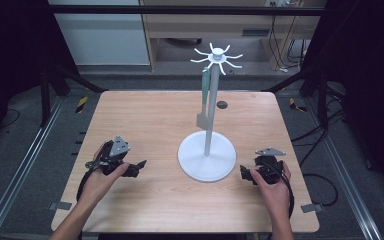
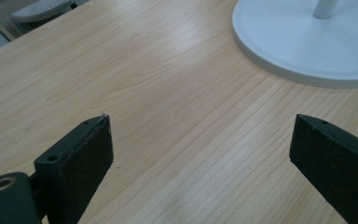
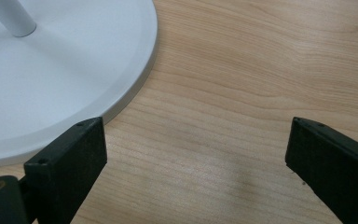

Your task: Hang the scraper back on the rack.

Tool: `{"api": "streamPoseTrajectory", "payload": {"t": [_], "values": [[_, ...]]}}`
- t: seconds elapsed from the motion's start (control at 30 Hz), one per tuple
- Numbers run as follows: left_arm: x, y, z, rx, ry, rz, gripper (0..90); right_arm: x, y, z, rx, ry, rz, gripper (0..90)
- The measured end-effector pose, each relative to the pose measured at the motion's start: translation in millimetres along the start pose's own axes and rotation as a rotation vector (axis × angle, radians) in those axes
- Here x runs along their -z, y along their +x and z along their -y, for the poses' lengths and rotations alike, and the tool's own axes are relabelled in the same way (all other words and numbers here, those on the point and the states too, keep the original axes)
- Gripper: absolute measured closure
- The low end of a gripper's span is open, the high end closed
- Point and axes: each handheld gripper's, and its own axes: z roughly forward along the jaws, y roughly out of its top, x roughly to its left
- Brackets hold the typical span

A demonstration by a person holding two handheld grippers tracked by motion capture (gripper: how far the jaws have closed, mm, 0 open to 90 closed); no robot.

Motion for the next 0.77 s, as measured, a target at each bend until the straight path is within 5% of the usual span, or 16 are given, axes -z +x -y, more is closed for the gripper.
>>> {"api": "streamPoseTrajectory", "payload": {"t": [0.47,0.77], "values": [[-9.4,23.7,44.7,0.059,0.100,-0.048,5.8,-2.8,-0.3,0.6,-0.002,0.024,-0.008,6.3],[-14.4,25.9,47.8,0.090,0.125,-0.048,6.0,-3.7,0.4,-1.0,-0.001,0.027,-0.030,6.4]]}}
